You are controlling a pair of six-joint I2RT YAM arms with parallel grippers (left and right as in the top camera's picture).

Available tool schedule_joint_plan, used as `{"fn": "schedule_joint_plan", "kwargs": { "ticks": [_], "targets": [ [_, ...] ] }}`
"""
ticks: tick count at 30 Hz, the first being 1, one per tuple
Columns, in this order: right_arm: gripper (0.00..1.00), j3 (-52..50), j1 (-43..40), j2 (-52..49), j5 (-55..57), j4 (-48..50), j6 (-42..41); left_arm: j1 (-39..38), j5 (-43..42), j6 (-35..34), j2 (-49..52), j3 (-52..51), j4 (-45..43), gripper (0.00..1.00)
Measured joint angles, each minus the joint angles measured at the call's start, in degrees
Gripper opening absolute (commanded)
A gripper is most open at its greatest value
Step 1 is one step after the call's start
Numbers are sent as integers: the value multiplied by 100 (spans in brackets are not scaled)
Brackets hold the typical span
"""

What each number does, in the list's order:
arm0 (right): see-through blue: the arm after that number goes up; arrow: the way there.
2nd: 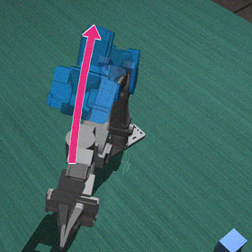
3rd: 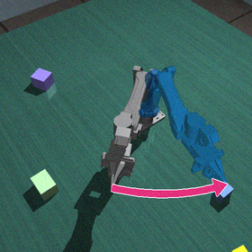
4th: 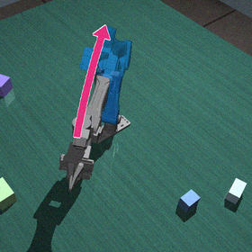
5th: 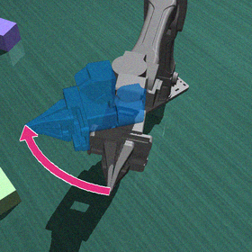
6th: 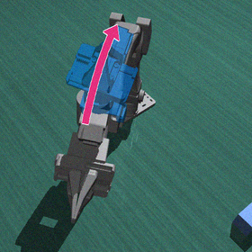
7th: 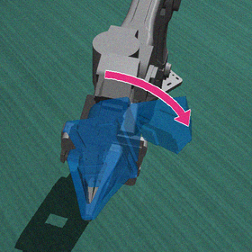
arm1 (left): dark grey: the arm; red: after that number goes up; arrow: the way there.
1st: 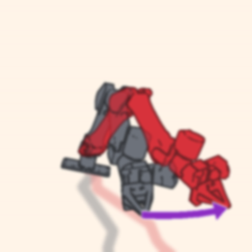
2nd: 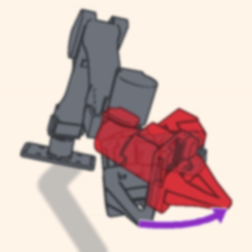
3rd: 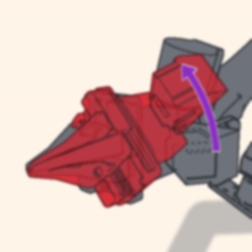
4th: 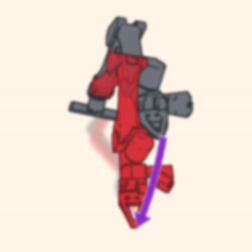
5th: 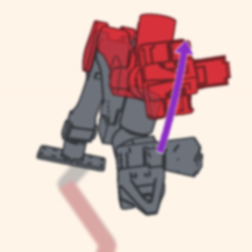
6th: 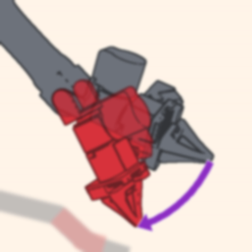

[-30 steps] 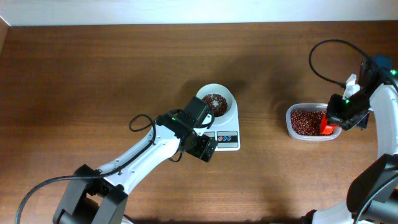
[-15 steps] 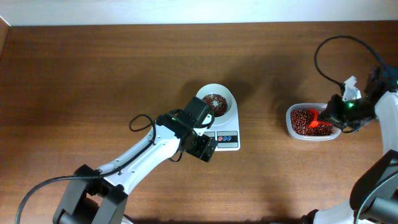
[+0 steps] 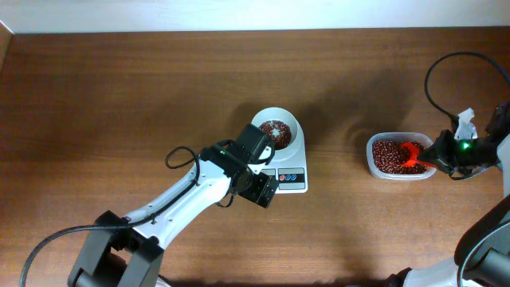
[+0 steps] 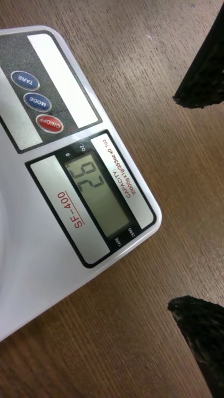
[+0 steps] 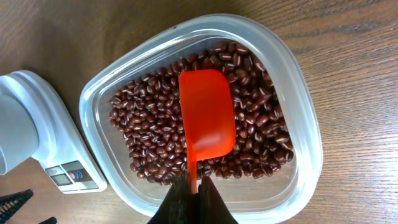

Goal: Scoop item into bowl and weigh 50g on scale
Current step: 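Scoop more red beans from the tub with the right gripper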

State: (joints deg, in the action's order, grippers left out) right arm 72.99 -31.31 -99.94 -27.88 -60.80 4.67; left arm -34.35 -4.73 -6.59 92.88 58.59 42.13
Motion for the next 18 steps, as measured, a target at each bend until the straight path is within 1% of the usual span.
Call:
{"fn": "schedule_joint_plan", "kwargs": {
  "ticks": [5,10,18],
  "targets": [
    [4,-334,48,2,-9,409,-17,0,0,-2,0,0,0,99],
    [4,-365,153,4,-162,468,20,0,0,0,0,0,2,99],
    [4,-466,-610,-24,-1270,332,610,0,0,-2,0,0,2,99]
  ]
}}
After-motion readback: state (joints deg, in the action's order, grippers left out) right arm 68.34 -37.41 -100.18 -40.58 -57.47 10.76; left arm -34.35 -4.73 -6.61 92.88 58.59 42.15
